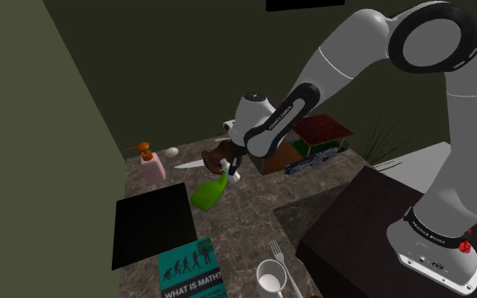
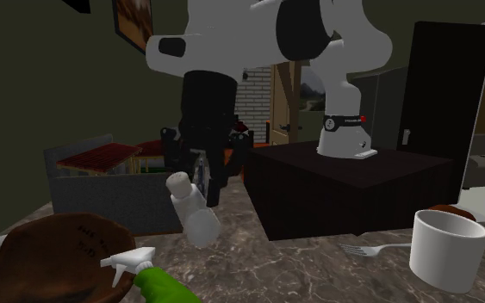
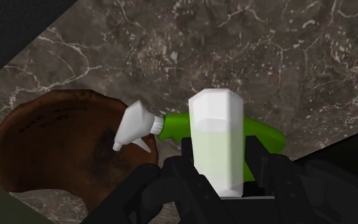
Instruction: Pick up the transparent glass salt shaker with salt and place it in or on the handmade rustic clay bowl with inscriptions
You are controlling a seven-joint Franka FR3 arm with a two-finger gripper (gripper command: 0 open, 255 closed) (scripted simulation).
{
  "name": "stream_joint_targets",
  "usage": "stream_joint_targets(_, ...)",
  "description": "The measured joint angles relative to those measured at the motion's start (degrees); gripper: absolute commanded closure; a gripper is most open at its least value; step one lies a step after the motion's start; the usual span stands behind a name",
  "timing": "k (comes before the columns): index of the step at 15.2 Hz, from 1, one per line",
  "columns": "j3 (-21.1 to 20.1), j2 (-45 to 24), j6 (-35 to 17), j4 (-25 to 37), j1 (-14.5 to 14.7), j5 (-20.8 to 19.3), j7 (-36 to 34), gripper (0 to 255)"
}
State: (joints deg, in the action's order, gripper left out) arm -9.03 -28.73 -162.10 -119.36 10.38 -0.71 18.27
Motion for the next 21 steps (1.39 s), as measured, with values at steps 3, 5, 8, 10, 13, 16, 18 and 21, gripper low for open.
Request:
stream_joint_targets(3,-0.3,1.8,1.8,0.0,-0.2,0.3,0.0,255)
stream_joint_targets(5,-0.5,3.0,2.9,-0.1,-0.5,0.5,0.2,255)
stream_joint_targets(8,-0.8,5.0,4.7,-0.3,-0.6,0.8,0.2,255)
stream_joint_targets(10,-1.0,6.3,5.9,-0.4,-0.9,1.1,0.5,255)
stream_joint_targets(13,-1.3,7.9,7.5,-0.3,-0.9,1.3,0.3,255)
stream_joint_targets(16,-1.1,6.0,10.1,4.0,-2.5,1.7,2.5,255)
stream_joint_targets(18,-0.8,3.5,12.0,8.3,-3.7,1.9,4.2,255)
stream_joint_targets(21,-0.4,-0.4,15.5,15.5,-5.3,2.0,6.6,255)
